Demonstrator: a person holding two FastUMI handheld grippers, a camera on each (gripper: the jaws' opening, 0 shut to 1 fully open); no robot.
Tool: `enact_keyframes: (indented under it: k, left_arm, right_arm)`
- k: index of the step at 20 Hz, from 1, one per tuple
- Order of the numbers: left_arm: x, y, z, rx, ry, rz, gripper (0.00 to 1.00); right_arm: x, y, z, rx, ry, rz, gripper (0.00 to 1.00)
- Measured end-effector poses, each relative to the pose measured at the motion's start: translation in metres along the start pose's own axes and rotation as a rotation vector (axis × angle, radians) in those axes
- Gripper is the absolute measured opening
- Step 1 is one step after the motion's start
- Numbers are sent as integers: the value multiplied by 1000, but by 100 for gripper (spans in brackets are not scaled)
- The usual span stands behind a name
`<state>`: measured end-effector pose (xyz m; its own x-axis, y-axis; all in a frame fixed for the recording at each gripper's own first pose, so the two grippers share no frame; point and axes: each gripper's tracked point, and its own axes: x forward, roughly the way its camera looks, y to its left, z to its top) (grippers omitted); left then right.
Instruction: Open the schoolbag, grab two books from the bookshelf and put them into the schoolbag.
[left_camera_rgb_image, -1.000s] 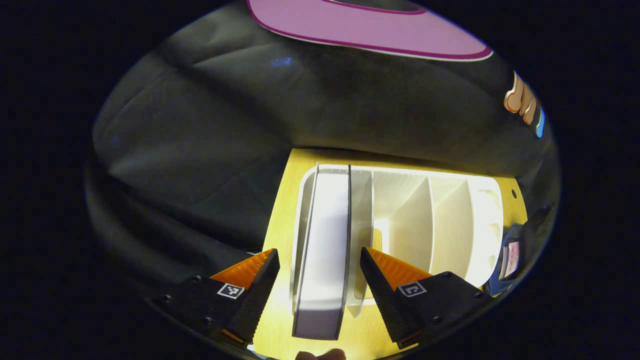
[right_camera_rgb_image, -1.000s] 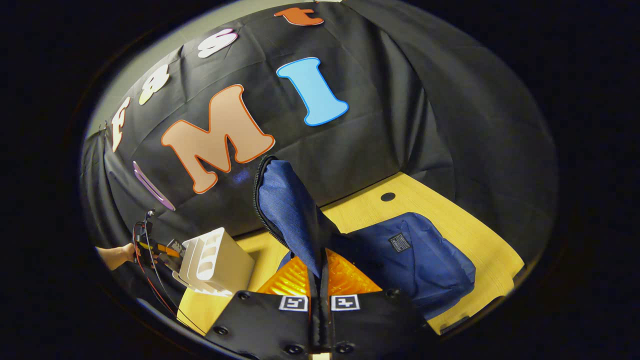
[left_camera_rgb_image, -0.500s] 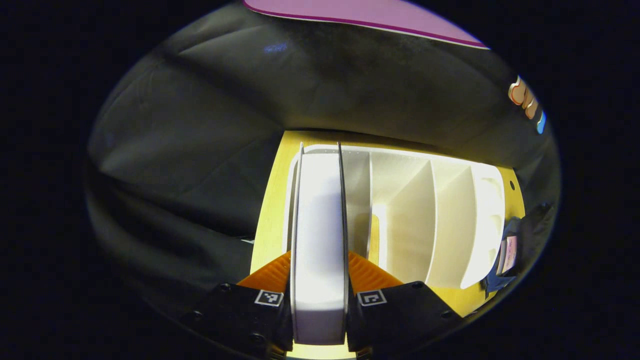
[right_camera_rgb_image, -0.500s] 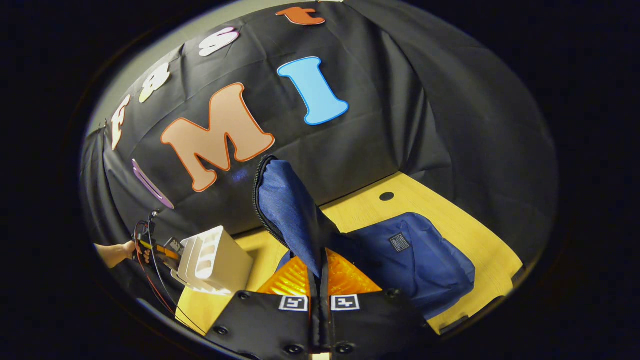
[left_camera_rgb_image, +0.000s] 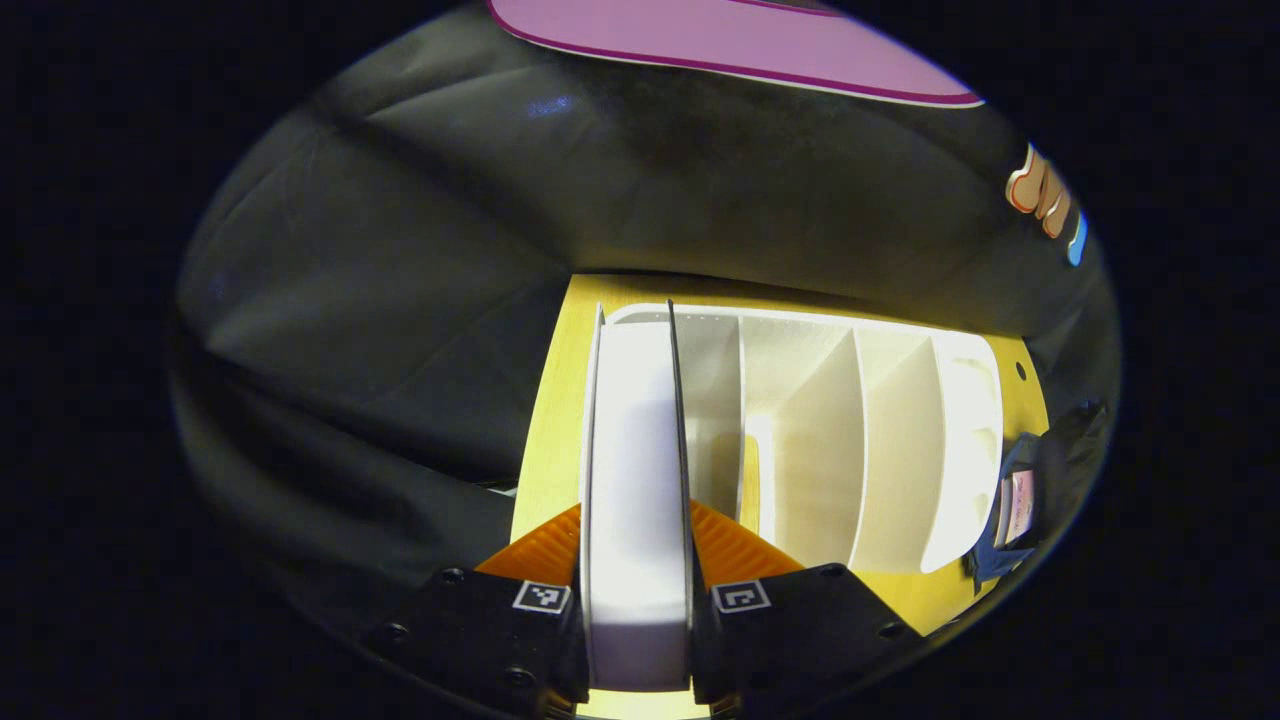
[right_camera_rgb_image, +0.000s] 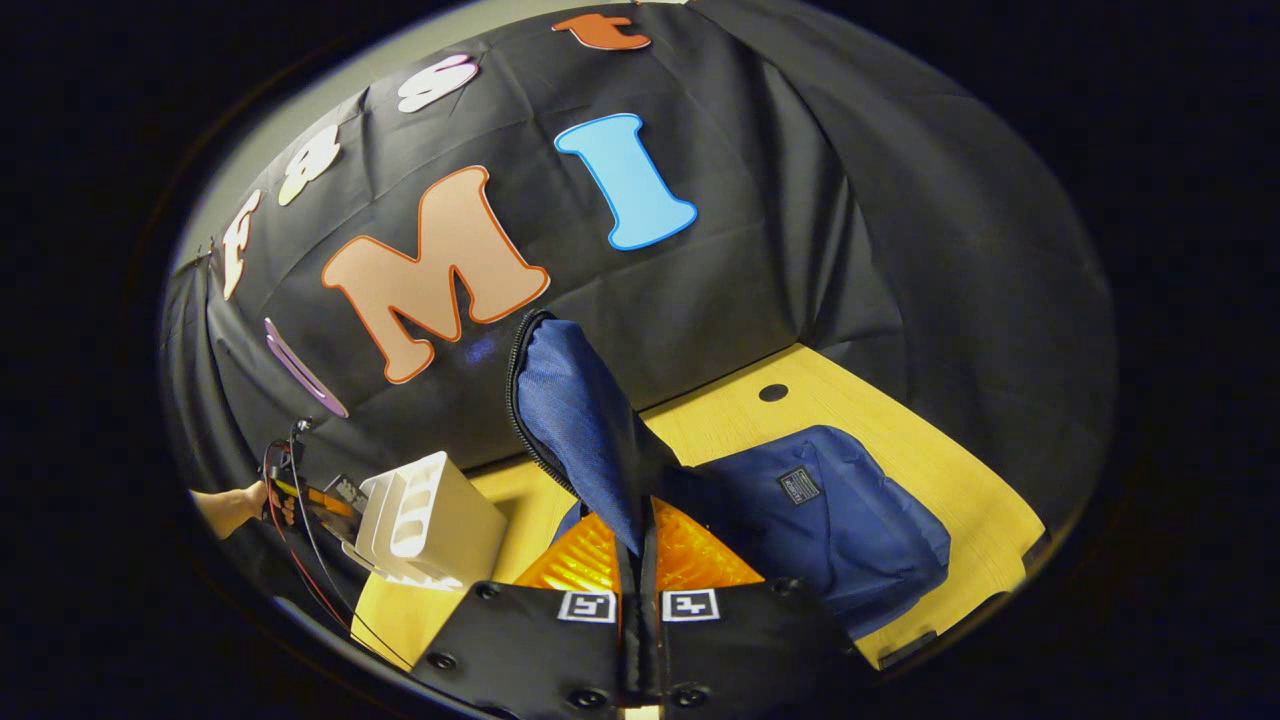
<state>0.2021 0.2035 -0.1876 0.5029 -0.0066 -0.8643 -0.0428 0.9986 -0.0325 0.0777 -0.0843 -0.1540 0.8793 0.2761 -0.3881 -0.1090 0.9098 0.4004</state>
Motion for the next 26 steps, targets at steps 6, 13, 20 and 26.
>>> enact_keyframes:
  k: [6, 13, 20, 26]
  left_arm:
    - [0, 0, 1, -54, 10, 6, 35]
    - [-12, 0, 13, -43, -26, 2, 34]
    - [-47, -2, 26, -5, -59, -1, 35]
    - [-78, -2, 43, 1, -136, -8, 35]
  right_arm:
    - [-1, 0, 1, 2, -1, 0, 2]
    - [-1, -1, -1, 8, -2, 4, 3]
    - [-2, -2, 0, 9, -3, 7, 3]
    - [-2, -2, 1, 19, -6, 8, 2]
